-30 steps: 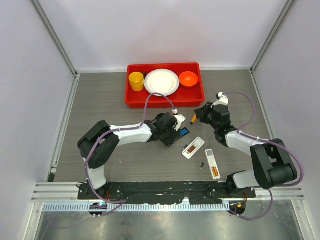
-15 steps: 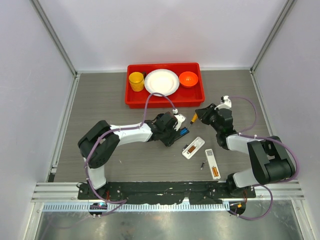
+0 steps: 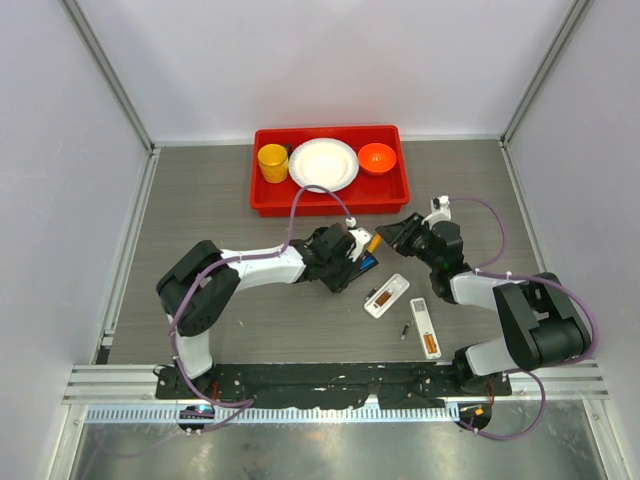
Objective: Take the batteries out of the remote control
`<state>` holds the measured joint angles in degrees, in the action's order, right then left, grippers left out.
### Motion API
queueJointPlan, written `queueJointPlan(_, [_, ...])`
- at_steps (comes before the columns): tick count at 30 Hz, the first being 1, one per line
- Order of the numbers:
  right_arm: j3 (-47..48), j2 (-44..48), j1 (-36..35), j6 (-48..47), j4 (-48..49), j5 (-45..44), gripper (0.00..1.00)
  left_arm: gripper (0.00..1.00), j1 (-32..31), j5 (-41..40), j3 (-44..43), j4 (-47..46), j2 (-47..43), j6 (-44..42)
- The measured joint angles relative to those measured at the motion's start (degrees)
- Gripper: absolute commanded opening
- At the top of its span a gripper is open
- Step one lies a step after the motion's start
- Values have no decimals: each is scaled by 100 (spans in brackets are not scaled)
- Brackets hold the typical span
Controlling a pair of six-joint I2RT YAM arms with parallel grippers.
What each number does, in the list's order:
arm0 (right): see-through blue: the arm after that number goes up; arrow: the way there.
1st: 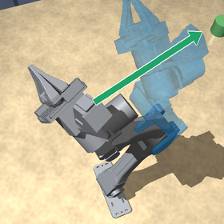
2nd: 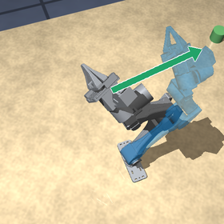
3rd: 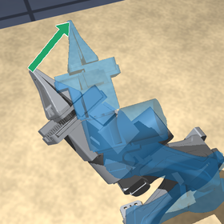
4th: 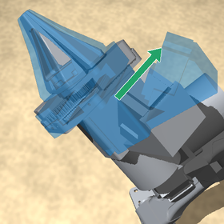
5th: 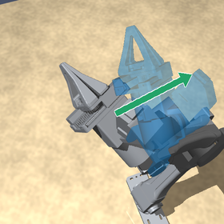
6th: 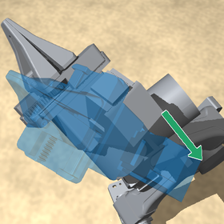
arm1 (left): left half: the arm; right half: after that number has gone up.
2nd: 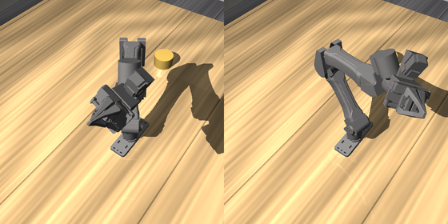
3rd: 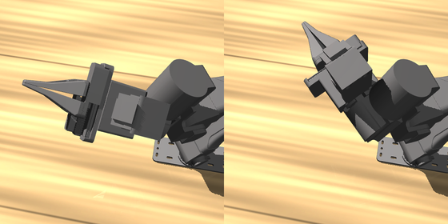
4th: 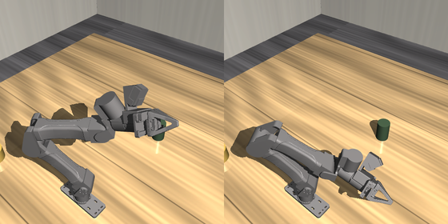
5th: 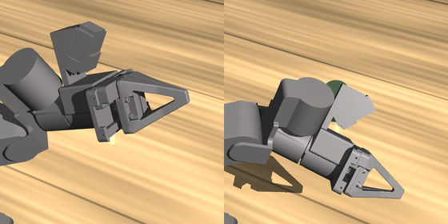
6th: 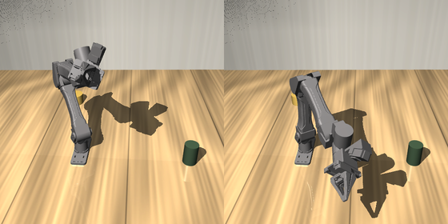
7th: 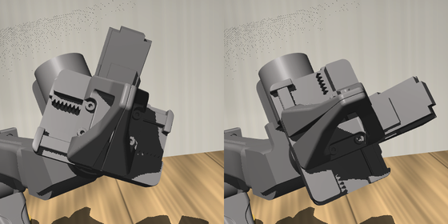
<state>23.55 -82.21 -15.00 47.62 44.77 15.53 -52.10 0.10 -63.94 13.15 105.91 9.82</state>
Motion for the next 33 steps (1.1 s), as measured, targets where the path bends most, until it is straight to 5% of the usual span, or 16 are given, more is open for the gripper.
queueJointPlan(16, [713,380,0,-986,-1582,-1381,1,30,0,2,-35,33,22,0])
queueJointPlan(33, [774,131,0,-1200,-1759,-1635,1,29,0,13,-109,109,70,-4])
